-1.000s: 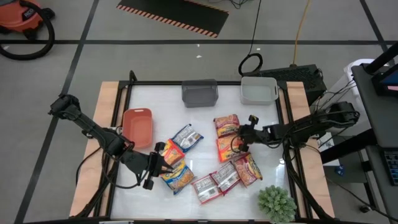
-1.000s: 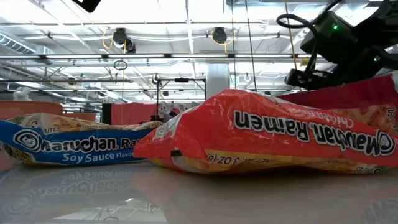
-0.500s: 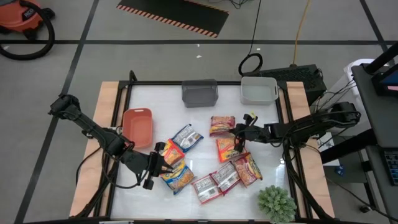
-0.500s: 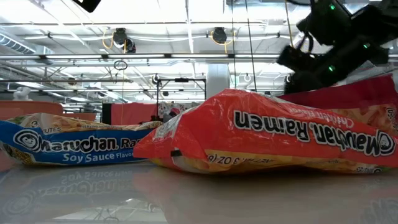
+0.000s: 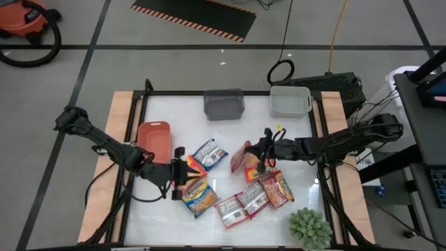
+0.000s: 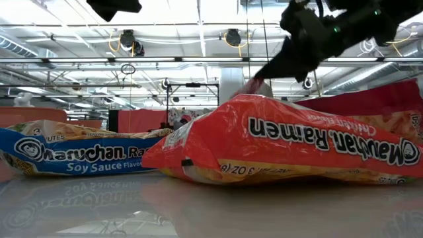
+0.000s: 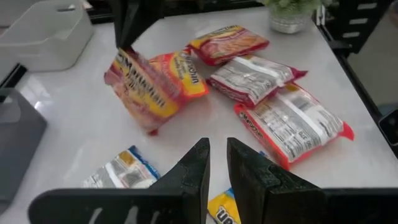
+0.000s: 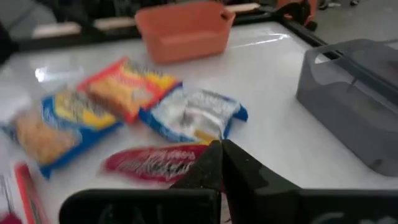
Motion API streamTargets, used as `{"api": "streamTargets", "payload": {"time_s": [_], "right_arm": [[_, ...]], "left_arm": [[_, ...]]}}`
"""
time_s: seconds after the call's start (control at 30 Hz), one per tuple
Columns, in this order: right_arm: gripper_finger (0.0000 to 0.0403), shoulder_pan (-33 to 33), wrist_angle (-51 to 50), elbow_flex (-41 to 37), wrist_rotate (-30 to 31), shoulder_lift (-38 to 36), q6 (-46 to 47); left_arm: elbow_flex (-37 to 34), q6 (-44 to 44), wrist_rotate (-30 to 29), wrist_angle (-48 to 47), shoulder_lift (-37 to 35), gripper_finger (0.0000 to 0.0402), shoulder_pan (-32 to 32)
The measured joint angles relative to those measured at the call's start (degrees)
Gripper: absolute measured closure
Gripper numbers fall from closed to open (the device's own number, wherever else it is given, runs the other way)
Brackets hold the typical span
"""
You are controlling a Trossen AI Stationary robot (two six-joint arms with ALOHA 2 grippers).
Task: Sort Maruchan noodles
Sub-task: Put the top red noodle pack into the orange bin
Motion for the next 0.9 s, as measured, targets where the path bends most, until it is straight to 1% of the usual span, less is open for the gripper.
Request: {"api": "streamTargets", "payload": {"time_s": [0.13, 0.27, 0.37, 0.43, 0.5, 0.57, 0.7, 0.8, 0.9], "right_arm": [[0.0403, 0.89, 0.05, 2.46, 0.15, 0.00, 3.03], [0.0403, 2.38, 0.87, 3.73, 1.02, 0.04, 5.05], [0.0403, 3.54, 1.94, 4.23, 1.87, 0.04, 4.61], [0.0403, 4.21, 3.20, 4.23, 3.12, 0.04, 4.46], [0.0403, 4.74, 4.40, 4.26, 4.86, 0.04, 3.91], [0.0403, 5.21, 5.19, 4.32, 6.49, 0.04, 2.95], [0.0403, 5.93, 7.23, 4.32, 9.00, 0.68, 2.51], [0.0403, 6.20, 7.24, 4.32, 8.66, 1.22, 1.13], [0.0403, 6.10, 4.77, 4.32, 4.28, 1.25, 0.39]], "left_arm": [[0.00, -1.00, 0.01, 0.14, 2.13, 0.0341, 0.50], [-0.05, 3.31, 0.03, 3.99, 5.90, 0.0341, 1.72], [0.02, 6.50, 0.07, 10.16, 8.79, 0.0338, 3.24], [-0.02, 7.45, 1.06, 12.89, 10.36, 0.0324, 3.97], [0.02, 7.77, 2.84, 16.42, 11.91, 0.0294, 4.93], [0.00, 7.99, 2.63, 17.81, 13.04, 0.0250, 5.35], [0.00, 10.03, -4.07, 23.00, 15.47, 0.0155, 6.24], [0.00, 11.31, -4.67, 27.04, 17.86, 0.0103, 6.90], [0.00, 11.52, -4.08, 29.84, 19.96, 0.0075, 7.02]]}}
